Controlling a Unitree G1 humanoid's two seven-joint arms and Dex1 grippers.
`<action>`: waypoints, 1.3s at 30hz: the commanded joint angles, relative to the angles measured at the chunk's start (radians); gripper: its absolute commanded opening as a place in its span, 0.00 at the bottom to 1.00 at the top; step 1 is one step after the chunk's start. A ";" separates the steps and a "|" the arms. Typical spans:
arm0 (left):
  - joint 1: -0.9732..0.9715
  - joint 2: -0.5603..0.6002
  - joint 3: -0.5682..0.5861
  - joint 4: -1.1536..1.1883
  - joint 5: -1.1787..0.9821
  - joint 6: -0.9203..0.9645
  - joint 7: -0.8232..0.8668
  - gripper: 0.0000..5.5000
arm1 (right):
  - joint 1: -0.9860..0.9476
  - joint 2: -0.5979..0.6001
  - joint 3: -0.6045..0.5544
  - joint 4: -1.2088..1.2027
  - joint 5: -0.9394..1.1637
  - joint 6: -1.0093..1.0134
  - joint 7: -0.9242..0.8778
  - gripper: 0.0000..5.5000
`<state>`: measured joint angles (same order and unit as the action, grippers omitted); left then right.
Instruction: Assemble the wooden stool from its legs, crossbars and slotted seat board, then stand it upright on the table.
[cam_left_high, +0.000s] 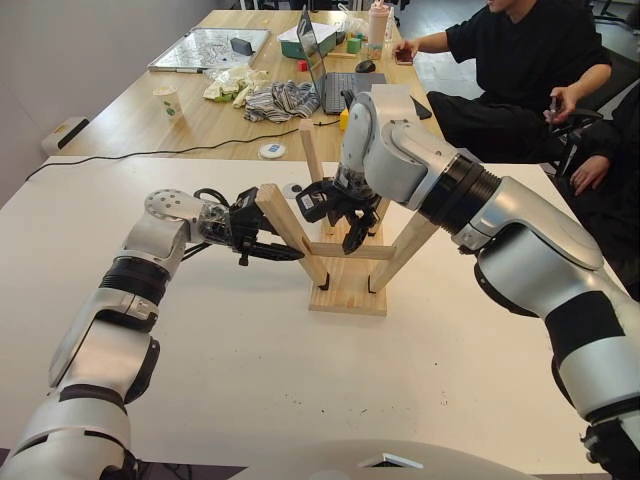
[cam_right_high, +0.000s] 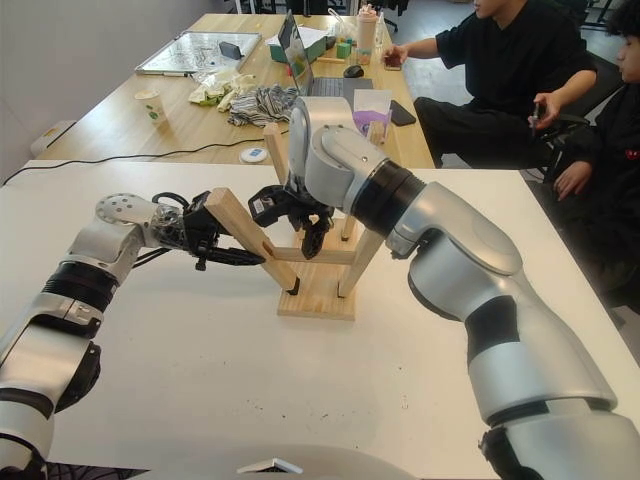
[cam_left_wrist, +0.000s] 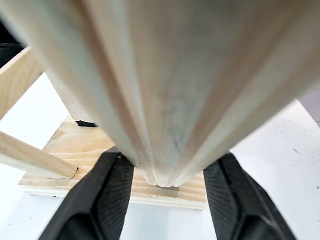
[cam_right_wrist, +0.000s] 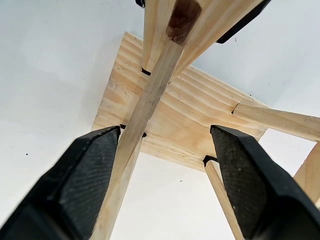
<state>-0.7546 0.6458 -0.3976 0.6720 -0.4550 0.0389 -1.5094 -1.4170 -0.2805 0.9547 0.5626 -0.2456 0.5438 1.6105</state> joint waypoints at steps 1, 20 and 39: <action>0.135 -0.048 -0.128 0.088 0.195 0.098 0.005 0.37 | 0.033 0.003 0.046 -0.020 -0.032 0.013 0.003 0.51; 0.148 -0.054 -0.140 0.057 0.190 0.111 -0.016 0.37 | 0.026 0.000 0.037 -0.111 0.115 0.232 0.002 0.13; 0.163 -0.059 -0.193 -0.124 0.164 0.173 -0.077 0.37 | 0.122 0.033 -0.114 -0.199 0.110 0.363 -0.099 0.09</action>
<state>-0.7449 0.6625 -0.3977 0.5912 -0.4435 0.0992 -1.5032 -1.3321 -0.2887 0.8755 0.4549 -0.1636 0.9071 1.5649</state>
